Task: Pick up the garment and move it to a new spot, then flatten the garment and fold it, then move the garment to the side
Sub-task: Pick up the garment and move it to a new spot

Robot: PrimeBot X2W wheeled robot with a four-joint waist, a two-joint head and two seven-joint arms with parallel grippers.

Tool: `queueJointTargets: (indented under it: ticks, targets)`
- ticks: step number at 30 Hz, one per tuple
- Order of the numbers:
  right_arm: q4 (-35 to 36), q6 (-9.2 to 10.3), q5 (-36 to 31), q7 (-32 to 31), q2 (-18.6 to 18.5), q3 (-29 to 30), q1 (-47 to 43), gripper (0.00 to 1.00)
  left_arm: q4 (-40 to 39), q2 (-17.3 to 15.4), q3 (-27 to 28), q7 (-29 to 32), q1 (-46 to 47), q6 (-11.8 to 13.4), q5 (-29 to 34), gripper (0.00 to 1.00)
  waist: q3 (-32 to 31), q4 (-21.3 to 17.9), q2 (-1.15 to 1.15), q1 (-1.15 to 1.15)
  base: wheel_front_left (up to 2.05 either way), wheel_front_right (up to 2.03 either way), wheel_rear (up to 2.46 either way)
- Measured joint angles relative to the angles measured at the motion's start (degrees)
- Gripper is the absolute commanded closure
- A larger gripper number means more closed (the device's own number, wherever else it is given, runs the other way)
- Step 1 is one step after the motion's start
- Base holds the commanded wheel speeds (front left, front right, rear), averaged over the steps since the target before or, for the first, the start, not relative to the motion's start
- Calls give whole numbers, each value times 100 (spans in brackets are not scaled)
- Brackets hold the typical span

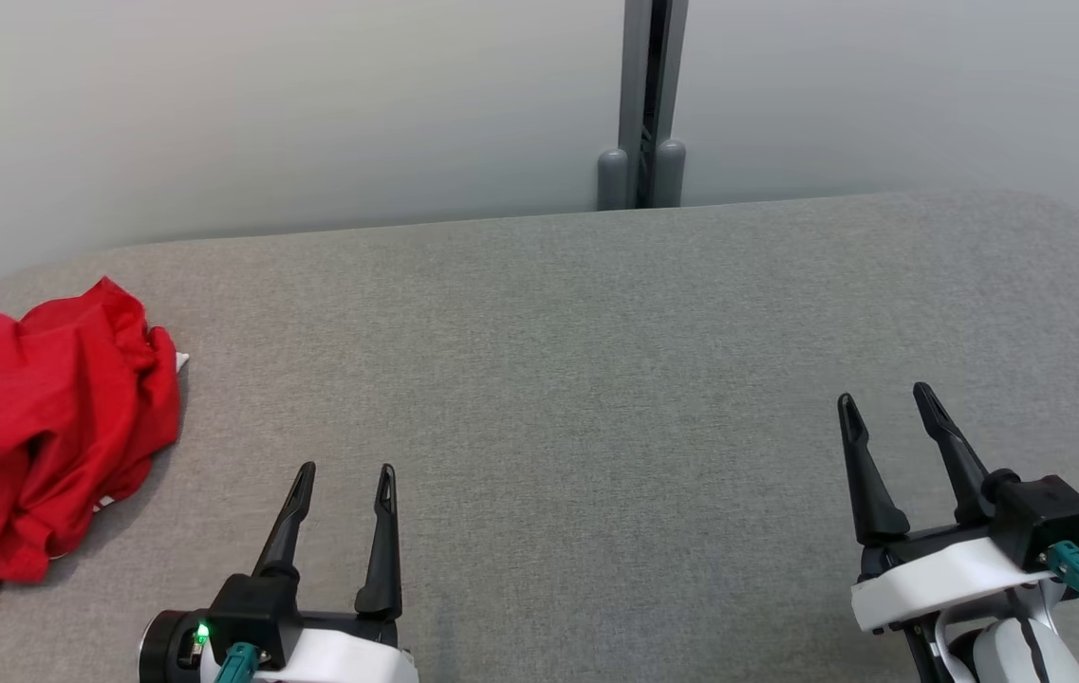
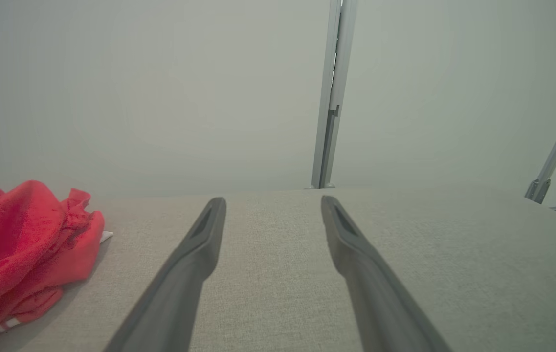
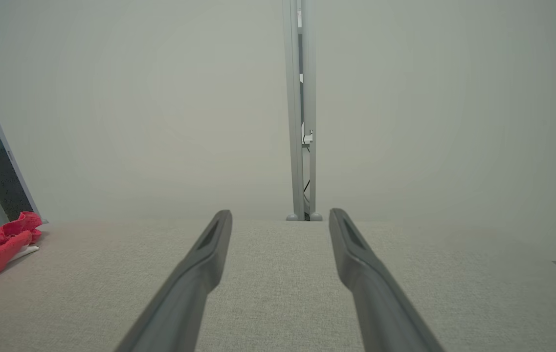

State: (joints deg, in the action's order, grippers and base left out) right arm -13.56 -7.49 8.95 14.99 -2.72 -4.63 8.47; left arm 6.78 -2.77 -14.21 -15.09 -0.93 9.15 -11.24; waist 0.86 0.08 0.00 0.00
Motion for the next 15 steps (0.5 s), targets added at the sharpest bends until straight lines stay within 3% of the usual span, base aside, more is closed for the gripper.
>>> queueJointTargets:
  ticks: [7, 15]
  targets:
    - [107, 0, -60, 0, -1, -37, -57, 0, -11, 1, 56, 0, 26, -3, 7, 0, 51, 403, 0, 0, 0, 0, 0]
    - [196, 0, -107, 0, -2, -202, -56, 0, -22, -1, 238, -1, 20, -14, 59, 0, 160, 1137, 0, 0, 0, 0, 0]
